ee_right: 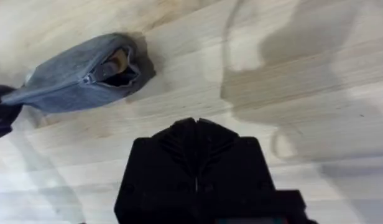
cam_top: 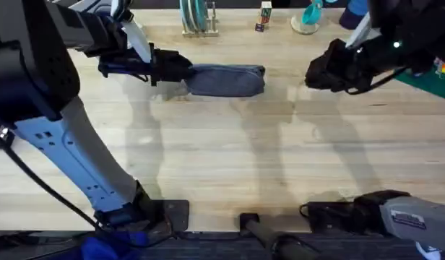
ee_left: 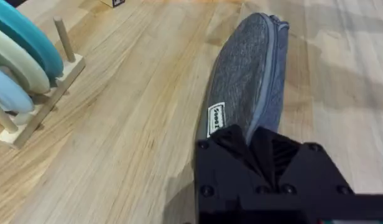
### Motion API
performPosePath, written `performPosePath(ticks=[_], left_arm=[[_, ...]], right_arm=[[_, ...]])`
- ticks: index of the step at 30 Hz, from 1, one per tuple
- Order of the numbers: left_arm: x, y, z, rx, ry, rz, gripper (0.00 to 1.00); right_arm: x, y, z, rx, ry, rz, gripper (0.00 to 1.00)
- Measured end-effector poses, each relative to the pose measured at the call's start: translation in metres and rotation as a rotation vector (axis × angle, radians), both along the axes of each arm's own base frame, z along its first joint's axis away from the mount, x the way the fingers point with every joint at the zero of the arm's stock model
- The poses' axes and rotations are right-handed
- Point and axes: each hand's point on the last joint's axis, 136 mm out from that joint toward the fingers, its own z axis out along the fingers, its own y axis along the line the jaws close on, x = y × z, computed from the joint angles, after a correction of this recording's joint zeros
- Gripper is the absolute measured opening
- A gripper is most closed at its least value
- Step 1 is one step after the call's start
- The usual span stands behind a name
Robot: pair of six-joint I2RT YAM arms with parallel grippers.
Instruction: Unzip the bag, pick up the pens from the table one at a time and place them inside, then zip the bag closed.
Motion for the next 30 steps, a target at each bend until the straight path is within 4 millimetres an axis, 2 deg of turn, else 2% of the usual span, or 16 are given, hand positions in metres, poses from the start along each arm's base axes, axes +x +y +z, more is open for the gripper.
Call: performPosePath(ticks=[9,11,13,18,19,30], left_arm=[[0.0,0.0,0.0,-0.003,0.014,0.005,0.041],[0.0,0.0,0.0,-0.003,0.014,0.005,0.041],[0.0,0.0,0.0,-0.003,0.014,0.005,0.041],[0.0,0.0,0.0,-0.004,0.016,0.006,0.041],[0.0,0.0,0.0,-0.004,0.016,0.006,0.041],[0.0,0.0,0.0,-0.004,0.02,0.007,0.041]], right_arm=[[-0.005,0.009,-0.005,0.062,0.016,0.04,0.033],[-0.005,0.01,-0.005,0.066,0.016,0.043,0.064],[-0.005,0.011,-0.005,0.07,0.016,0.046,0.287],[-0.005,0.012,-0.004,0.073,0.016,0.057,0.95],[-0.005,0.012,-0.004,0.072,0.016,0.059,0.983],[-0.01,0.012,-0.003,0.054,0.026,0.102,0.996]])
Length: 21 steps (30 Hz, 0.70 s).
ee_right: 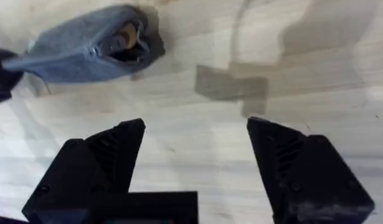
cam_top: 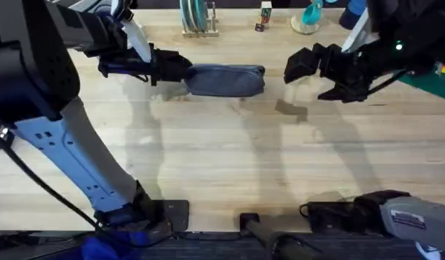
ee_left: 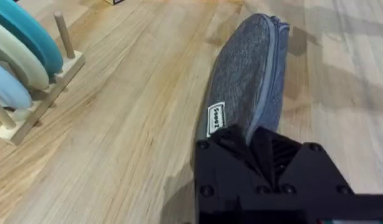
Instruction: Unzip the bag, pick up the pens from the table one at a time and place them inside, then zip the bag closed.
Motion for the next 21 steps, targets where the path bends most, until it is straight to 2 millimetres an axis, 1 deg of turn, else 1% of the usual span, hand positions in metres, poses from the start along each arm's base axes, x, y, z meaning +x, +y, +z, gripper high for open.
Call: performPosePath(ticks=[2,4,7,11,17,21], left_arm=[[0.0,0.0,0.0,0.0,0.0,0.0,0.041],[0.0,0.0,0.0,-0.001,0.003,0.001,0.041],[0.0,0.0,0.0,-0.001,0.006,0.002,0.041],[0.0,0.0,0.0,-0.001,0.007,0.002,0.041],[0.0,0.0,0.0,-0.001,0.007,0.002,0.041],[0.0,0.0,0.0,-0.001,0.007,0.002,0.041]], right_arm=[[-0.003,0.0,0.006,-0.008,0.007,0.016,0.996],[-0.002,0.0,0.015,-0.013,0.0,0.034,0.996],[0.006,0.003,0.037,-0.016,-0.051,0.064,0.996],[0.015,0.011,0.064,-0.019,-0.129,0.119,0.993],[0.011,0.029,0.099,-0.029,-0.191,0.22,0.995],[0.011,0.031,0.115,-0.03,-0.22,0.237,0.995]])
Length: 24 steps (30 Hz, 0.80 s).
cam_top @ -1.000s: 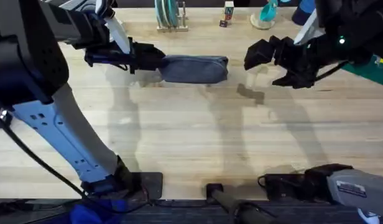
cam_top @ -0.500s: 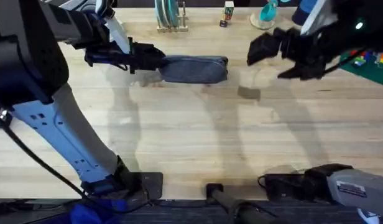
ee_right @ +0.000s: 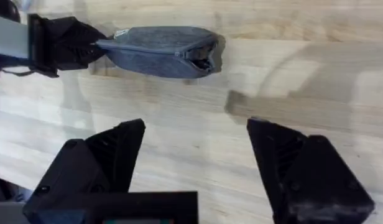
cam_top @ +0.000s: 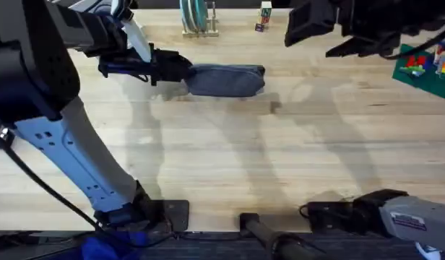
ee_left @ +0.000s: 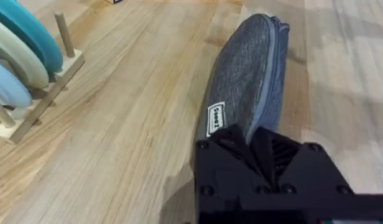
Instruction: Unzip the bag, pick up the pens from the table one at a time and place them inside, then zip the bag closed.
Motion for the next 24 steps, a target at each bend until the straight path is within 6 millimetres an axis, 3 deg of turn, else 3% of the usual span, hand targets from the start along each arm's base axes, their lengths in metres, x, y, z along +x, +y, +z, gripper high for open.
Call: performPosePath(ticks=[17,24], left_arm=[[0.0,0.0,0.0,-0.003,0.014,0.005,0.041],[0.0,0.0,0.0,-0.003,0.014,0.005,0.041]], right_arm=[[-0.006,0.001,-0.001,-0.027,0.012,0.044,0.996],[0.002,0.003,-0.017,-0.04,0.062,0.045,0.996]])
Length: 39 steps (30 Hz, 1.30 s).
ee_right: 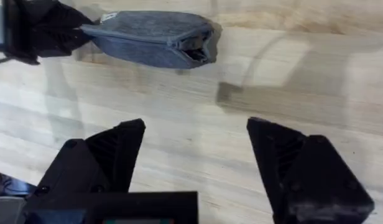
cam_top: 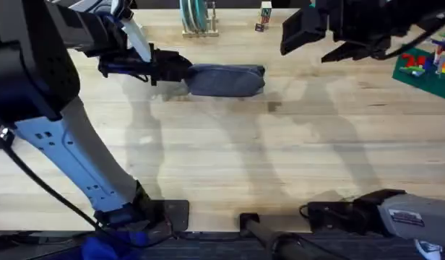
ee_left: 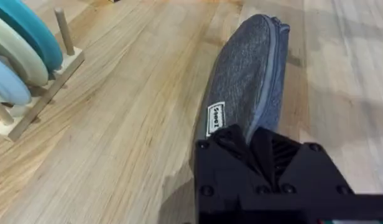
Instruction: Unzip the bag, pick up the pens from the table one at a time and place them inside, then zip the bag closed.
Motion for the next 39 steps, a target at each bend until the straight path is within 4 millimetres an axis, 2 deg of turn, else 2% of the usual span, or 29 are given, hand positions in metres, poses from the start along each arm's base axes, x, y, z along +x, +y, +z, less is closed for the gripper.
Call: performPosePath(ticks=[16,29,39], left_arm=[[0.0,0.0,0.0,0.0,0.0,0.0,0.041],[0.0,0.0,0.0,0.0,0.0,0.0,0.041],[0.002,0.0,0.0,0.003,-0.014,0.0,0.041]], right_arm=[[0.027,0.011,-0.028,0.009,0.044,0.008,0.995],[0.051,0.023,-0.061,0.051,0.097,0.02,0.995],[0.056,0.03,-0.073,0.082,0.129,0.033,0.996]])
